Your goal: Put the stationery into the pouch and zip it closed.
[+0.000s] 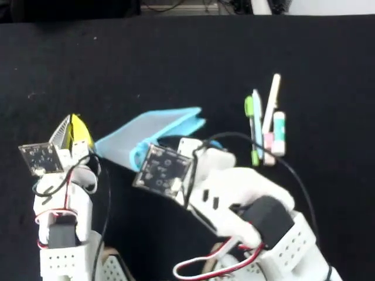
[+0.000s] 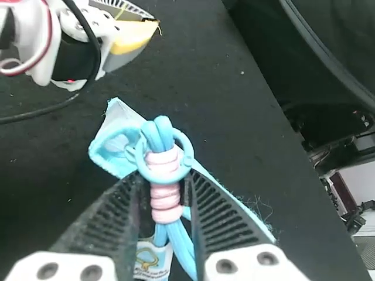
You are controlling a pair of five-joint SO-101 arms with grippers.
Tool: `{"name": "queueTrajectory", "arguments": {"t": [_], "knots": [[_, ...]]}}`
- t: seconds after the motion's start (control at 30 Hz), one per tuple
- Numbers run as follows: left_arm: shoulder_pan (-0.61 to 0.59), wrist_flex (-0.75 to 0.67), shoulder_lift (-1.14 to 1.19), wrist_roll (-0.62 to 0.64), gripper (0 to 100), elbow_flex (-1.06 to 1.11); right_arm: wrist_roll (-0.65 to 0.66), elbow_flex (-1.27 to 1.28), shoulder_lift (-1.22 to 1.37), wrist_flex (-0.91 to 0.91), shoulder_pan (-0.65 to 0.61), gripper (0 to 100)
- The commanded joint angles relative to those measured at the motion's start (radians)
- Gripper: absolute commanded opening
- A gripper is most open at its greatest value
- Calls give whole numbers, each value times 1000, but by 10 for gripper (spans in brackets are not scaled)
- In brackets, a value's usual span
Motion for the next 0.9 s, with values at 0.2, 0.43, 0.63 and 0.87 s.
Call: {"name": "queueTrajectory", "arguments": {"t": [0.2, 0.43, 0.63, 0.87], "knots": [[173, 34, -2, 6, 34, 65, 3, 47, -16, -236, 101, 11], [260, 58, -2, -64, 34, 74, -46, 174, -15, -514, 138, 11], [403, 68, -2, -163, 34, 96, -249, 252, -15, -740, 135, 11], [420, 68, -2, -161, 34, 96, -270, 194, -15, -752, 133, 11]]}}
